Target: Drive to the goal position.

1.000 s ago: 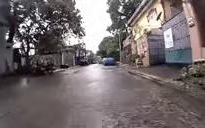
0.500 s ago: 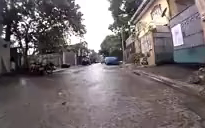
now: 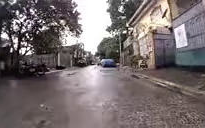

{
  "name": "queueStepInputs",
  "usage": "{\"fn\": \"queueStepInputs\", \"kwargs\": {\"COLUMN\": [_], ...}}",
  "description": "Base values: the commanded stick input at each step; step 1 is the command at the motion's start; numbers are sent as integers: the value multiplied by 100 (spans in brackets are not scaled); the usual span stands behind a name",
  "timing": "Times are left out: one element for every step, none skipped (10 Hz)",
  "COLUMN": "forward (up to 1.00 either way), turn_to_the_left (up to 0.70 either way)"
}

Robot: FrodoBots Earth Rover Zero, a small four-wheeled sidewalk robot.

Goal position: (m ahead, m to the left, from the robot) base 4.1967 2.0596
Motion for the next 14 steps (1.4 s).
{"fn": "queueStepInputs", "kwargs": {"forward": [100, 100, 100, 100, 100, 100, 100, 100, 100, 100, 100, 100, 100, 100], "turn_to_the_left": [9, 0, 0, 0, 0, 0, 0, 0, 0, 0, 0, 0, 0, 0]}}
